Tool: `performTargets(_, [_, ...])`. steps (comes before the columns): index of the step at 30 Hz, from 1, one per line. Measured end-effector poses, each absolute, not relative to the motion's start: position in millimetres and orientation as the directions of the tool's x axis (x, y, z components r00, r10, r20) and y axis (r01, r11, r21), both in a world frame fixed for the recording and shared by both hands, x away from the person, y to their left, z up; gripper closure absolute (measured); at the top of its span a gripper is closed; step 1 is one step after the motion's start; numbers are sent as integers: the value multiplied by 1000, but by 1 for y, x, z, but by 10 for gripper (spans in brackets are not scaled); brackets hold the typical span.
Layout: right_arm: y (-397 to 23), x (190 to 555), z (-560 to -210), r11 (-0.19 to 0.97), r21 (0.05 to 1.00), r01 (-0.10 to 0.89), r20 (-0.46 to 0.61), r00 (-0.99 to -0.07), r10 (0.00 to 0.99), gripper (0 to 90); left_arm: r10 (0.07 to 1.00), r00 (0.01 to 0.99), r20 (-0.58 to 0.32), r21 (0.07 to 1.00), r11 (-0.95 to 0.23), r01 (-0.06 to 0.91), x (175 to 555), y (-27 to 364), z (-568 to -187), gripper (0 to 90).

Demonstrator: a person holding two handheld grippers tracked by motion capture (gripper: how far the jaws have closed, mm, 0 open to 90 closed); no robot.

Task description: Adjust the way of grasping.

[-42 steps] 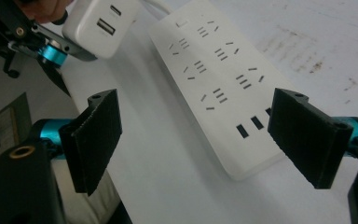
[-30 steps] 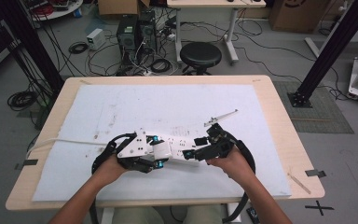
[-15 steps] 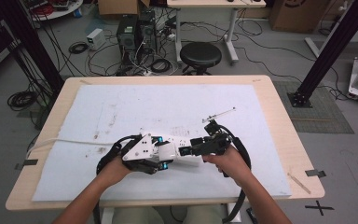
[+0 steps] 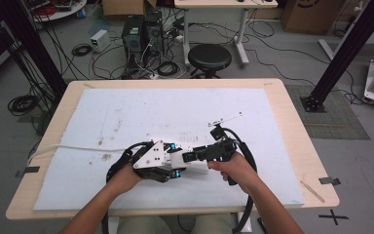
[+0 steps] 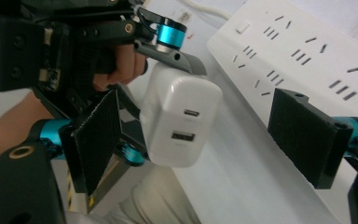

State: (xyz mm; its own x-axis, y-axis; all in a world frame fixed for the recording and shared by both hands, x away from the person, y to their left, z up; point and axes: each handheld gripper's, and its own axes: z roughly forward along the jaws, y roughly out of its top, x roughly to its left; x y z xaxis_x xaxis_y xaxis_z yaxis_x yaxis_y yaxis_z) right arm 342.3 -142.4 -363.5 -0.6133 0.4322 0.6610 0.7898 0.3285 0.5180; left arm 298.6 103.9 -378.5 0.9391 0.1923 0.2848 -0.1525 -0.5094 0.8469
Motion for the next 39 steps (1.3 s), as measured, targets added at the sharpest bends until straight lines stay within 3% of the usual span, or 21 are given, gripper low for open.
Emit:
performTargets(7, [-139,345,-370,322,489,811,700,-585,409,178,200,940,277,855,-497,-146,298,101,-379,425])
performTargets(19, [-137,346,-379,317,465,826,732,-561,388,282,196,942,273,855,-498,-144,297,98,-382,424])
performTargets(27, [-136,347,-387,321,440,839,779,-535,329,454,185,942,279,852,-501,-154,296,97,-382,425])
performTargets(29, [-136,347,-390,318,433,844,796,-523,304,540,186,941,282,850,-504,-155,296,97,-382,425])
performTargets(34, [-137,348,-392,313,422,851,811,-508,290,596,189,948,258,856,-499,-133,296,96,-382,421])
performTargets(36, [-137,346,-391,317,434,844,795,-524,306,613,206,955,215,874,-477,-94,297,97,-381,365])
performTargets(38, [-138,345,-391,324,461,826,771,-554,315,620,255,952,169,884,-466,-32,299,99,-381,226])
performTargets(39, [-140,345,-390,317,475,821,763,-564,316,623,269,951,153,887,-461,-12,300,101,-381,218])
